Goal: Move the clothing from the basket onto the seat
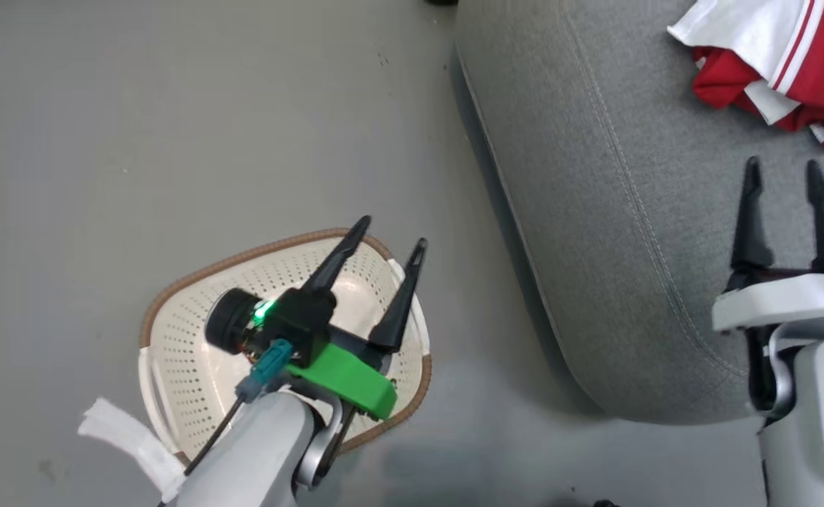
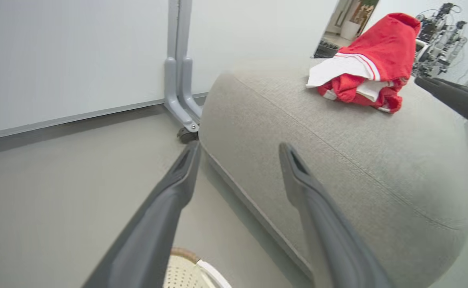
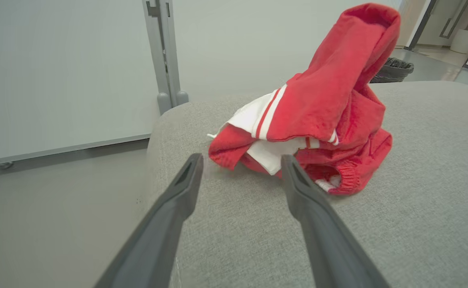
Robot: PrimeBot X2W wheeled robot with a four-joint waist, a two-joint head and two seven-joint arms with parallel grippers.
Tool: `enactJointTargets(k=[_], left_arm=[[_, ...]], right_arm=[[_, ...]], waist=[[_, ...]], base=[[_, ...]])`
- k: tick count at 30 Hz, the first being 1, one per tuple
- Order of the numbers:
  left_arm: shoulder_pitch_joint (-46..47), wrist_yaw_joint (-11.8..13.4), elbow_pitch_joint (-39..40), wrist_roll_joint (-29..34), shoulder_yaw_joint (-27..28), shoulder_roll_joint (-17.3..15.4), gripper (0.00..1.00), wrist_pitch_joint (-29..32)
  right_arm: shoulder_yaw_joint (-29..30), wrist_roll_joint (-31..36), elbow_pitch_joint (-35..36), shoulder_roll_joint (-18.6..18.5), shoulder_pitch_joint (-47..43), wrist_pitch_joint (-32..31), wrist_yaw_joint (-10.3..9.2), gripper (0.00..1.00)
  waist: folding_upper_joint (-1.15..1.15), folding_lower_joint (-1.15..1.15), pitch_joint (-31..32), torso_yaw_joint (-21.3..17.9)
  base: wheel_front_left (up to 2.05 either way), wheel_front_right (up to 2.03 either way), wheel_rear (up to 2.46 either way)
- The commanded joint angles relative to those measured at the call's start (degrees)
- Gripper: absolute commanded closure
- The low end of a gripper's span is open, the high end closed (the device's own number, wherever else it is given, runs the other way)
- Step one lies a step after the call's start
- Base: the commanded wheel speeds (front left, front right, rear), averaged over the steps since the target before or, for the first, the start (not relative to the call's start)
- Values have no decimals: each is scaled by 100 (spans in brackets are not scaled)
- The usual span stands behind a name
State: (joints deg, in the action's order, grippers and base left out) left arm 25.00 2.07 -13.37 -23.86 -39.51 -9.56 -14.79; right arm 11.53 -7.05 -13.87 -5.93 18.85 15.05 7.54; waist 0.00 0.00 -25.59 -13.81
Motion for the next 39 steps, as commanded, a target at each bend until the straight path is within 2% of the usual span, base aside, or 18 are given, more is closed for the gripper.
enactJointTargets(k=[1, 4, 9, 13, 16, 21, 24, 31, 39], left_arm=[[-207, 95, 33, -7, 221, 45, 0, -49], [-656, 309, 120, 108, 782, 87, 0, -38], [-1347, 362, 305, 242, 1686, 207, 0, -34], [-1939, 262, 516, 413, 2438, 361, 0, -34], [-2407, 21, 705, 660, 2887, 455, 0, -33], [-2881, -460, 903, 1000, 3269, 592, 0, -35], [-3183, -614, 1057, 1259, 3419, 625, 0, -35], [-3569, -742, 1165, 1382, 3624, 663, 0, -35], [-3545, -745, 1017, 1344, 3595, 664, 0, -35]], right_arm=[[-237, -62, 61, 19, -171, 19, -10, 0], [-713, -164, 207, -6, -424, 19, -10, 0], [-1220, -187, 477, -4, -728, 19, -10, 0], [-1336, -41, 608, 66, -1057, 19, -10, 0], [-1387, 53, 687, 114, -1348, 19, -10, 0], [-1456, 102, 951, 188, -1789, 18, -10, 0], [-1546, 122, 1063, 209, -2048, 18, -10, 0], [-1721, 51, 1071, 228, -2362, 19, -10, 0], [-1774, 6, 1002, 233, -2360, 19, -10, 0]], waist=[[0, 0, 985, 739], [0, 0, 1284, 975], [0, 0, 1721, 1204], [0, 0, 2119, 1320], [0, 0, 2376, 1371], [0, 0, 2608, 1439], [0, 0, 2717, 1453], [0, 0, 2832, 1404], [0, 0, 2863, 1389]], base=[[0, 0, 0], [0, 0, 0], [0, 0, 0], [0, 0, 0], [0, 0, 0], [0, 0, 0], [0, 0, 0], [0, 0, 0], [0, 0, 0]])
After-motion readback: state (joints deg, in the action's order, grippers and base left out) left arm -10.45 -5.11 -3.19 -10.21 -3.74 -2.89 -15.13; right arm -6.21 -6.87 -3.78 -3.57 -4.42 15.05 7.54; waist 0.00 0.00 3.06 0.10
